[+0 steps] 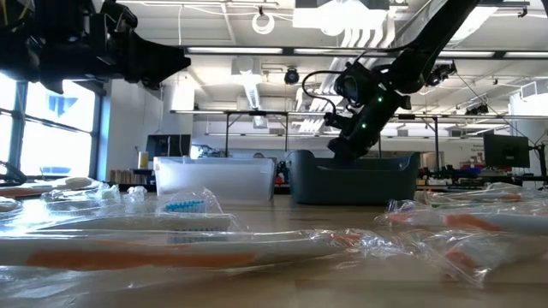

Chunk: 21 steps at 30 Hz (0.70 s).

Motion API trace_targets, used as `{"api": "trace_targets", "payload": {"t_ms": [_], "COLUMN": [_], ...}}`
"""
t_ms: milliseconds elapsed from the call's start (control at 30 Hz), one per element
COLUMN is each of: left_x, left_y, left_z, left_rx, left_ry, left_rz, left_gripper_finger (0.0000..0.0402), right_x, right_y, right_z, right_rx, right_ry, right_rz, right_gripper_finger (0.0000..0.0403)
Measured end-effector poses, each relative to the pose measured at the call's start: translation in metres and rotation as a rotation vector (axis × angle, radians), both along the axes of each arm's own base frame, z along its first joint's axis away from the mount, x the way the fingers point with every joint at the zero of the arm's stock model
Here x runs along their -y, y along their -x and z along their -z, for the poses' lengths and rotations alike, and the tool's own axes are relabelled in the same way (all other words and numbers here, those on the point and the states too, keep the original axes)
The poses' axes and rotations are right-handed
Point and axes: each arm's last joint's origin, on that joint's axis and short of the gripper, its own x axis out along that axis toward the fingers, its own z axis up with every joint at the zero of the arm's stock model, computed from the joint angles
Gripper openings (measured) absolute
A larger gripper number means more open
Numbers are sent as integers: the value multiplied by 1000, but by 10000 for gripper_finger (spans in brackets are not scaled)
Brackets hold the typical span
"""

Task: Pick & Place Toothbrushes
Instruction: Put the orange toothbrush into the blue bin

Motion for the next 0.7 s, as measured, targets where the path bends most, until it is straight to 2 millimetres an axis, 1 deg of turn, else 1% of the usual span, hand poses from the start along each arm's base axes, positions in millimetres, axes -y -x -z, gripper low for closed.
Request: {"api": "trace_targets", "payload": {"t_ms": [133, 267, 433, 533, 700], "left_x": [0, 0, 0, 0, 0], "left_y": [0, 0, 0, 0, 0], "left_z": [0, 0, 1, 1, 1], "left_rx": [-1, -3, -10, -9, -10], "left_ry": [0, 1, 4, 3, -16], "left_rz": [0, 1, 3, 2, -1], "left_gripper_finger": [171, 171, 171, 171, 171], "right_x": [-1, -4, -9, -11, -20], "right_y": [1, 4, 7, 6, 1], "right_z": [-12, -31, -55, -62, -64], "right_rx": [37, 84, 196, 265, 303], "right_ry": [24, 57, 66, 47, 13], "right_rz": [-2, -10, -82, -116, -154], "right_gripper_finger": [101, 109, 105, 82, 14]}}
